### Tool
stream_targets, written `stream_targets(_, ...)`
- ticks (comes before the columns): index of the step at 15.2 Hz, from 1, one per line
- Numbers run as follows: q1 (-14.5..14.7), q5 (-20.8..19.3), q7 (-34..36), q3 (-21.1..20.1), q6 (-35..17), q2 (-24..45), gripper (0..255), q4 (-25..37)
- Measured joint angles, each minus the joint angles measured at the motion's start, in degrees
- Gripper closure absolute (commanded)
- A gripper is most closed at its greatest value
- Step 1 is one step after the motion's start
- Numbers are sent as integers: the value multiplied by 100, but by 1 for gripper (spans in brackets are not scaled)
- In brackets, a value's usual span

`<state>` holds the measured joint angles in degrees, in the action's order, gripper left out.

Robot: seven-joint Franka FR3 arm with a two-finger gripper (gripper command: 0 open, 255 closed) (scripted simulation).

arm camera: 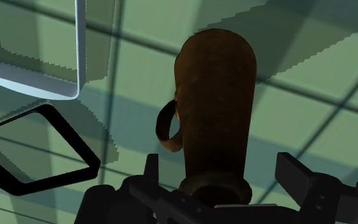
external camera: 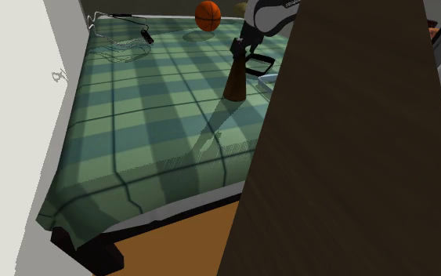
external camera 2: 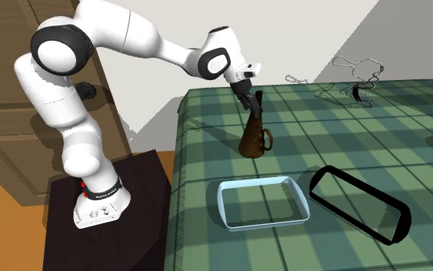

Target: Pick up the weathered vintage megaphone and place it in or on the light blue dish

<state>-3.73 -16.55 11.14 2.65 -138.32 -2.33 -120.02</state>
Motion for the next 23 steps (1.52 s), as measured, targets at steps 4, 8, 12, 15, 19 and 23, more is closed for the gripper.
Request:
stream_targets(4,0,0,0,0,0,-3,255,0)
stream_targets(8,0,0,0,1,0,-4,255,-1)
stream_targets(12,1,10,-13,0,37,-15,255,17)
stream_targets(15,11,54,-67,-7,221,-71,255,141)
stream_targets(19,22,125,-160,-13,521,-144,255,375)
stream_targets(23,32,179,-236,-18,790,-191,255,603)
